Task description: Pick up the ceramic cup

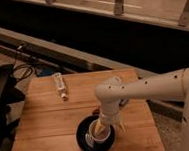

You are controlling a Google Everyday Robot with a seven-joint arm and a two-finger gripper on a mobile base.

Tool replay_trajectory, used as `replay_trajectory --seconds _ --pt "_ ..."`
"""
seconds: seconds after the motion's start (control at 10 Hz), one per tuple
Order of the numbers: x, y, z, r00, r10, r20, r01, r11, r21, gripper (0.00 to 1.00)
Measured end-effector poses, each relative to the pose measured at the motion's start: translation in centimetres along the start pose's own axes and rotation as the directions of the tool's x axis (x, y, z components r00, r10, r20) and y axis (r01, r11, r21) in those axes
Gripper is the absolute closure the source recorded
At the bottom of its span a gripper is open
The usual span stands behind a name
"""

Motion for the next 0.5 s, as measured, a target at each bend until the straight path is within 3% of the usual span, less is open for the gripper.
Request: replay_trajectory --seconds 0.2,0.5 --pt "-0.4 0.5 0.1 1.0 -0.021 0.015 0.021 1.0 0.008 0.41" --pt "0.0 0.5 -1.8 0.999 -0.037 0.015 0.037 0.999 -0.008 0.71"
